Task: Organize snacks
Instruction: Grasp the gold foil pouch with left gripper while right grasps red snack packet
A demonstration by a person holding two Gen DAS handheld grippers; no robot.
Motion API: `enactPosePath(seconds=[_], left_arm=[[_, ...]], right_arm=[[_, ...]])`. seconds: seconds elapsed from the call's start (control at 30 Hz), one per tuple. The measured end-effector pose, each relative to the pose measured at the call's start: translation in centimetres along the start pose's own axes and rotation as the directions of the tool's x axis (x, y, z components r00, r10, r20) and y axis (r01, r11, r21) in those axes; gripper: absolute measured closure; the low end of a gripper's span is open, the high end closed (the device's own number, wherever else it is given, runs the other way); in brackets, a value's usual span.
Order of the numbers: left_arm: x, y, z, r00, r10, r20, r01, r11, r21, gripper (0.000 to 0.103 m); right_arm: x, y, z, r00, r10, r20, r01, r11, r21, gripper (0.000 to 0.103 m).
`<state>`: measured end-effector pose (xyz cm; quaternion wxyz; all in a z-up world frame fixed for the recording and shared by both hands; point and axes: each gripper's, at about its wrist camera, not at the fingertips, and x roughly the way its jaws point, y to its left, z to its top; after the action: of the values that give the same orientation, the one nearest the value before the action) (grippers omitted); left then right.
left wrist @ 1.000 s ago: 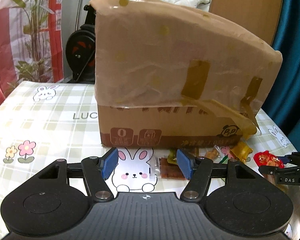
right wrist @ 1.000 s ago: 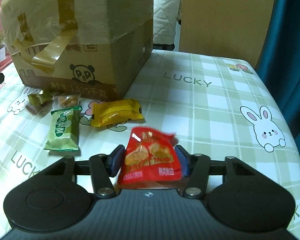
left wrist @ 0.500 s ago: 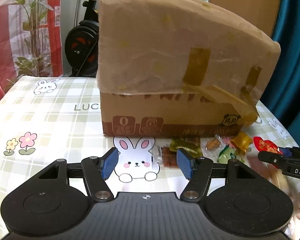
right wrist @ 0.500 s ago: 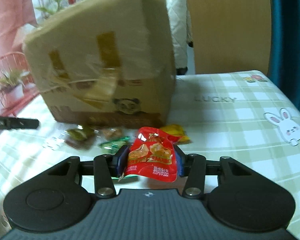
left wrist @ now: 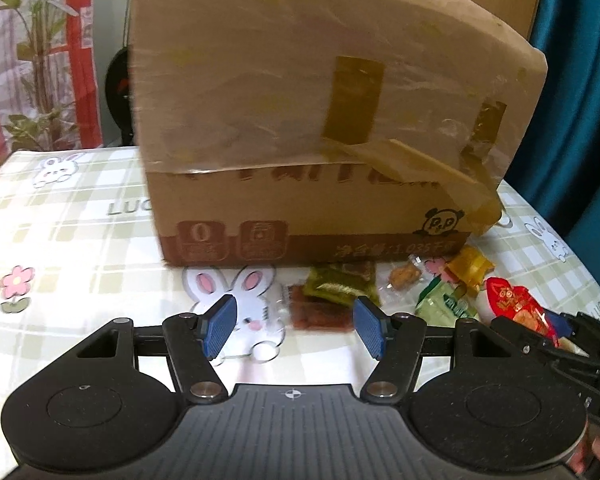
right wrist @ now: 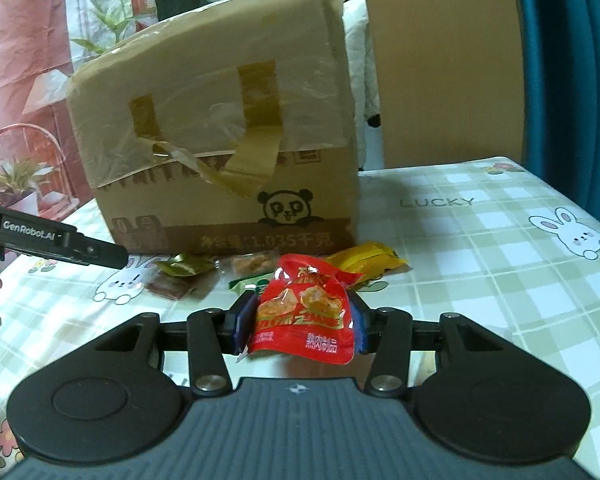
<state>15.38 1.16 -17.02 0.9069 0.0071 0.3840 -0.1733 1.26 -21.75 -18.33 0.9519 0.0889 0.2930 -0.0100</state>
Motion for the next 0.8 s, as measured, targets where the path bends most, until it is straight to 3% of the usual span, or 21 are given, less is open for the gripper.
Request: enactPosePath(seconds=[0.37,0.73,0.8], left_arm=[[5.8,-4.7,1.6,0.999,0.022,-0.033,-0.016,0.986,0.166,0.036],[8.4,-4.9,0.6,0.998,0.041,-0.039,-0.032,0.976,0.214,0.035],[8.4,-4.5,0.7,0.999,0.024,-0.040,-0.015,0.978,0.208,0.044]], right_arm=[[-0.1,-0.5,-0.3,1.000,0.017,0.001,-0.017,0.999,0.033,0.054],[0.4,-1.2,-0.2,0.999,0.037,-0.025,-0.035,0.996,0.082,0.054],[0.4,-1.1,-0.3,0.999,0.040,-0.027,-0.037,0.996,0.081,0.054]])
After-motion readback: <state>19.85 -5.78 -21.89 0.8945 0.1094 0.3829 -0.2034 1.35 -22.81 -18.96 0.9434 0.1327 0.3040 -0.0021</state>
